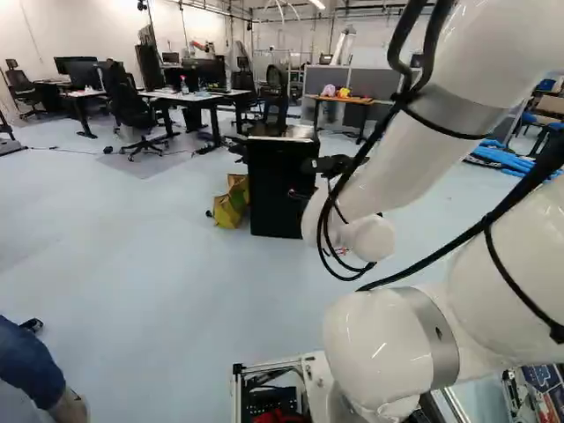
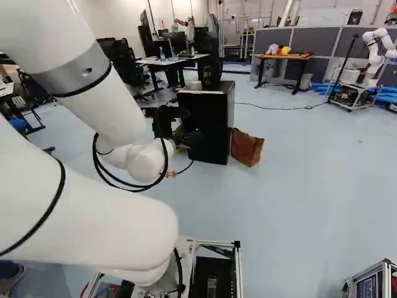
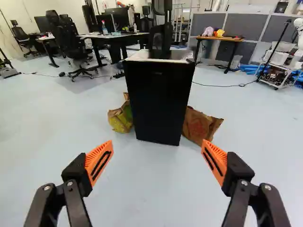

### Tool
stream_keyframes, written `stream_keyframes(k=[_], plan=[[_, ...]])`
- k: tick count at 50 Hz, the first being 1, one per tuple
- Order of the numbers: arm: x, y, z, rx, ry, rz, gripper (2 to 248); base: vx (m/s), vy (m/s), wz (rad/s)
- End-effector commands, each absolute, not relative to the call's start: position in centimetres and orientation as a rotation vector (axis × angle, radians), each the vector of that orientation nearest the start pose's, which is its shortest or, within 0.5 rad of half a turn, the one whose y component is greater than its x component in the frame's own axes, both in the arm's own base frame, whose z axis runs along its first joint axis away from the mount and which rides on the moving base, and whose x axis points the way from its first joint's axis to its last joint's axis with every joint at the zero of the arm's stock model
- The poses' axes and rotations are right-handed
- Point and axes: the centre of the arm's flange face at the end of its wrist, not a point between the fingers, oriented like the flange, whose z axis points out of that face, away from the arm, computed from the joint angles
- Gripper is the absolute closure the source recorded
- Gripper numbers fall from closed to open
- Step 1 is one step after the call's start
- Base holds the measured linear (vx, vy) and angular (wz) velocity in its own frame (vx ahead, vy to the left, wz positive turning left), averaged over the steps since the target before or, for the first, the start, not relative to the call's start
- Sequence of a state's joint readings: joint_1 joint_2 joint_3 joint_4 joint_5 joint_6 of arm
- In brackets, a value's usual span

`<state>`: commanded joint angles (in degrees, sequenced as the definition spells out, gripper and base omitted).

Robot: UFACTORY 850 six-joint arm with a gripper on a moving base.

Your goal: Grab a drink from the fridge

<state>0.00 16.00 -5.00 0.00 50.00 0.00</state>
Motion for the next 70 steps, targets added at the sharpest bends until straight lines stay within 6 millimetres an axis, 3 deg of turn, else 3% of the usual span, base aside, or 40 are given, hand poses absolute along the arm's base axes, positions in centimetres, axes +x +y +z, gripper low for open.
stream_keyframes(k=[70], plan=[[27.03,0.00,36.56,-2.558,0.000,-1.824,3,0.075,0.057,-0.013]])
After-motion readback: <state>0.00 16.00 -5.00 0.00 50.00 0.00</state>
